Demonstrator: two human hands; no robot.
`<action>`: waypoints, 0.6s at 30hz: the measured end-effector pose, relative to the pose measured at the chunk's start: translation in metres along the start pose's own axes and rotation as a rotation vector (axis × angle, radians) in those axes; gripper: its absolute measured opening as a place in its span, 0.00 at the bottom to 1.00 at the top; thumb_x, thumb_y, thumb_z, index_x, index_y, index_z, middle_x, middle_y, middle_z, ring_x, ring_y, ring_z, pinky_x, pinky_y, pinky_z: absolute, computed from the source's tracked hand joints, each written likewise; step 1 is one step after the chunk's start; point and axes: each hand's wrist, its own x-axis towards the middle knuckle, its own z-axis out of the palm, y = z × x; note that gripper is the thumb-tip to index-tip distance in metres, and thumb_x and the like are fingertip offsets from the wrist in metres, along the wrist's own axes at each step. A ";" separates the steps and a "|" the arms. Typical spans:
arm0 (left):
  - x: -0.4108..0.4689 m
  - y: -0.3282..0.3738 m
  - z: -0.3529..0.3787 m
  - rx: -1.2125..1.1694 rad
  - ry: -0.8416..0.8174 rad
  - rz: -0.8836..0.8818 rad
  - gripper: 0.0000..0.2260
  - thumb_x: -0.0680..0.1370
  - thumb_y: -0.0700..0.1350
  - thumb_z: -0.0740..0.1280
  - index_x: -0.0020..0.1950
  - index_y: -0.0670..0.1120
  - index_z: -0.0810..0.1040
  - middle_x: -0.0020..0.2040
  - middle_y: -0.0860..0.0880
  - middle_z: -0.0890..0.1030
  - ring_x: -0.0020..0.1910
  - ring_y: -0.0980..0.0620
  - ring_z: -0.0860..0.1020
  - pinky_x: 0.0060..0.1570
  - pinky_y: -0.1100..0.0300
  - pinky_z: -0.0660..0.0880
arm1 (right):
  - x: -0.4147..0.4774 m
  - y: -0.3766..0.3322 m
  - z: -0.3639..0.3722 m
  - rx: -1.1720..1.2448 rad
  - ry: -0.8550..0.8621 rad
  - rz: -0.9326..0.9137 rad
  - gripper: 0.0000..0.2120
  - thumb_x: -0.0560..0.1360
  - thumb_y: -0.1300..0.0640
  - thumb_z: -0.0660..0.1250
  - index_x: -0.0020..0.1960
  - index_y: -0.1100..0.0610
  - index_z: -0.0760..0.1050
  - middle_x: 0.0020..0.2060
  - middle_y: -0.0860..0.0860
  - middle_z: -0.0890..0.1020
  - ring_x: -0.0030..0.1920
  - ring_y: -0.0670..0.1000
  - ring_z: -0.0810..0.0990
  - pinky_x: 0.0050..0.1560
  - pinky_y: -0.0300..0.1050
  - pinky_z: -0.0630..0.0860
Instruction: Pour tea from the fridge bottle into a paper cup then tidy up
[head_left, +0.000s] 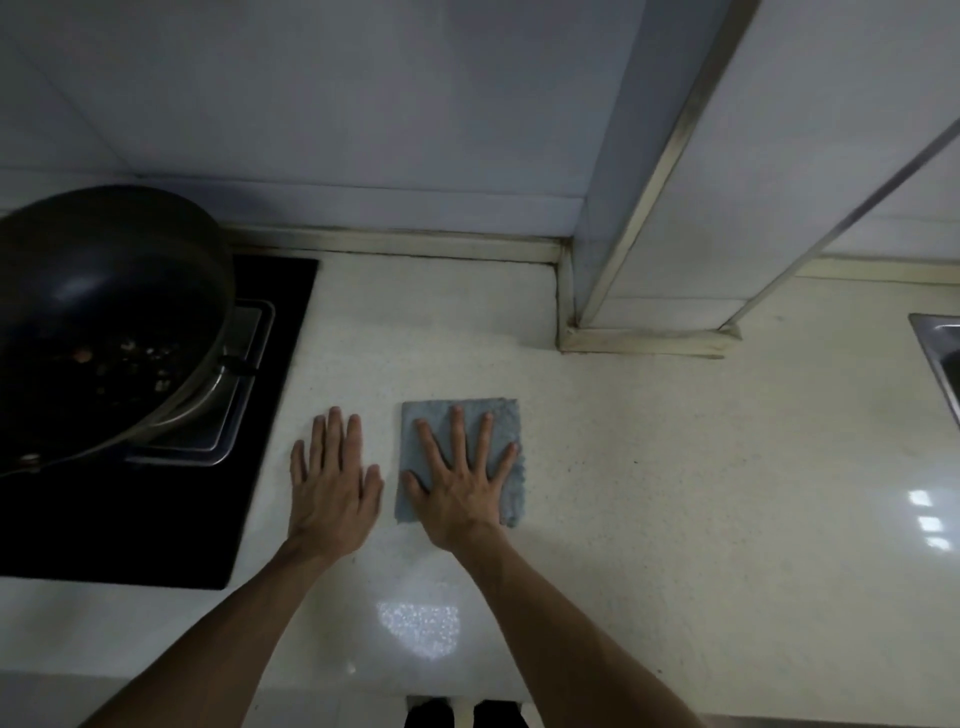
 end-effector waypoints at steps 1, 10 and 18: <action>0.000 0.000 -0.003 -0.002 -0.027 -0.002 0.33 0.78 0.57 0.44 0.79 0.41 0.52 0.79 0.39 0.51 0.78 0.41 0.50 0.75 0.40 0.52 | 0.000 0.001 -0.006 0.012 -0.029 -0.001 0.34 0.75 0.32 0.39 0.77 0.42 0.31 0.76 0.52 0.29 0.72 0.62 0.23 0.66 0.73 0.26; 0.009 0.015 -0.064 0.048 -0.123 -0.031 0.21 0.80 0.53 0.54 0.70 0.44 0.63 0.67 0.42 0.69 0.66 0.43 0.69 0.67 0.46 0.63 | -0.012 0.017 -0.086 0.214 -0.082 0.054 0.30 0.82 0.43 0.51 0.79 0.47 0.43 0.79 0.51 0.52 0.78 0.59 0.46 0.73 0.71 0.43; 0.013 0.064 -0.148 0.014 -0.083 -0.106 0.24 0.82 0.54 0.50 0.73 0.42 0.60 0.71 0.39 0.65 0.70 0.40 0.62 0.66 0.47 0.66 | -0.038 0.026 -0.168 0.123 0.137 0.017 0.31 0.82 0.45 0.51 0.79 0.54 0.42 0.72 0.58 0.66 0.71 0.61 0.64 0.69 0.63 0.62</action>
